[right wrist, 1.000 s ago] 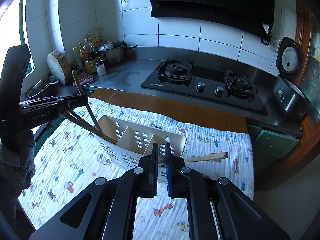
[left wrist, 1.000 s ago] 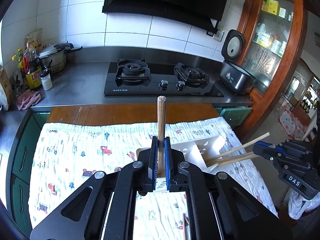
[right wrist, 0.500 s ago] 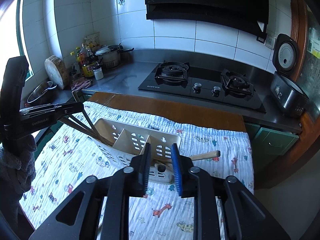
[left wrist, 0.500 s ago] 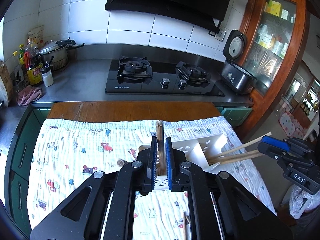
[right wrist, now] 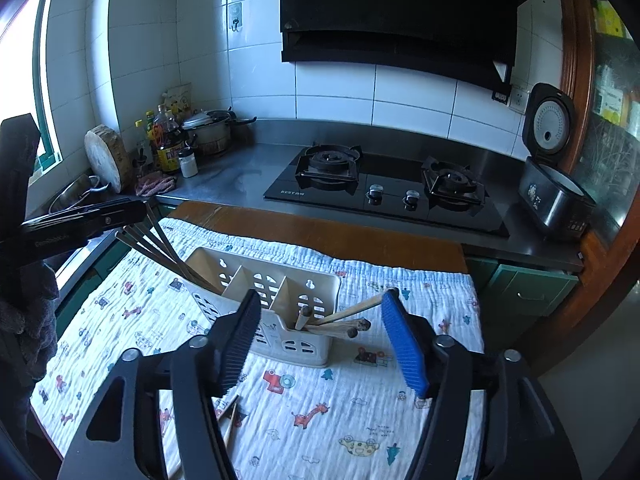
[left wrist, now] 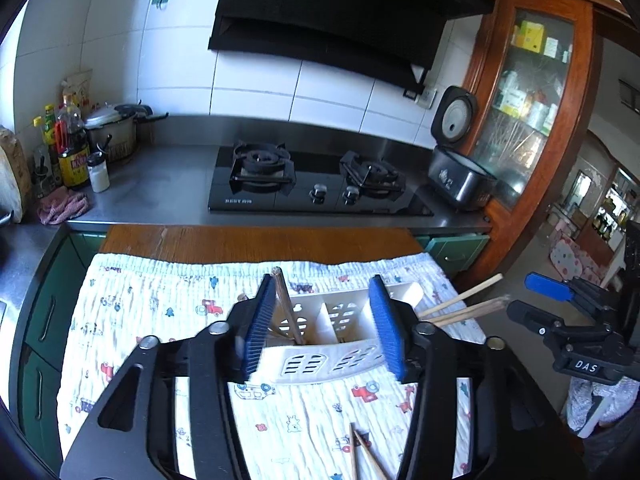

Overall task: Organize utensils
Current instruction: 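Lower the left gripper's chopstick into the holder and open while the right gripper releases its own, then withdraw both open grippers back over the last two chopsticks on the cloth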

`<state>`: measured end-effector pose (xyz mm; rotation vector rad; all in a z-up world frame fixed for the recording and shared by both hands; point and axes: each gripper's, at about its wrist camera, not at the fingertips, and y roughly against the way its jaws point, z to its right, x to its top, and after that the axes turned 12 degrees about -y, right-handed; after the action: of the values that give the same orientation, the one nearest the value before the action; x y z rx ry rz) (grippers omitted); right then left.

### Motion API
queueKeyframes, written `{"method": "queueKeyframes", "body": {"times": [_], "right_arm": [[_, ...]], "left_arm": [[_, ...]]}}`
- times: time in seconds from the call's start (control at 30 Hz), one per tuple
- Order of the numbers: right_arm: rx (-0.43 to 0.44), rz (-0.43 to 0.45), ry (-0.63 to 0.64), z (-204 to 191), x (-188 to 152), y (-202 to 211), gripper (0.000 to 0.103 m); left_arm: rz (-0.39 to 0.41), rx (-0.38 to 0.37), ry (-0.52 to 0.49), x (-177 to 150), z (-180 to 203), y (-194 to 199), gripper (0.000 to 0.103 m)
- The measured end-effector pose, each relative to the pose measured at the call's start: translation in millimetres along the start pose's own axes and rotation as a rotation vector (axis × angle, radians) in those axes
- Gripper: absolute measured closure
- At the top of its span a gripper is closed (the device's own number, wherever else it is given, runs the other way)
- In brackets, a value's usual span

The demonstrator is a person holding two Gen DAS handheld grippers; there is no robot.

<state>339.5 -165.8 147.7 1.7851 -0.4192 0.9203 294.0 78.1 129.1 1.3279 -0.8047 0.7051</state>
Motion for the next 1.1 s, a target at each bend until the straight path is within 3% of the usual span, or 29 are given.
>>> {"method": "queueKeyframes", "body": {"times": [0.3, 0.67, 1.1], "right_arm": [[-0.011, 0.070, 0.026, -6, -19, 39, 0.023], [0.004, 0.088, 0.053, -18, -65, 71, 0.012], [0.036, 0.021, 0.016, -19, -147, 55, 0.011]], "left_arm": [[0.066, 0.002, -0.033, -25, 17, 52, 0.030], [0.047, -0.008, -0.022, -86, 28, 82, 0.019], [-0.013, 0.034, -0.007, -160, 35, 90, 0.017]]}}
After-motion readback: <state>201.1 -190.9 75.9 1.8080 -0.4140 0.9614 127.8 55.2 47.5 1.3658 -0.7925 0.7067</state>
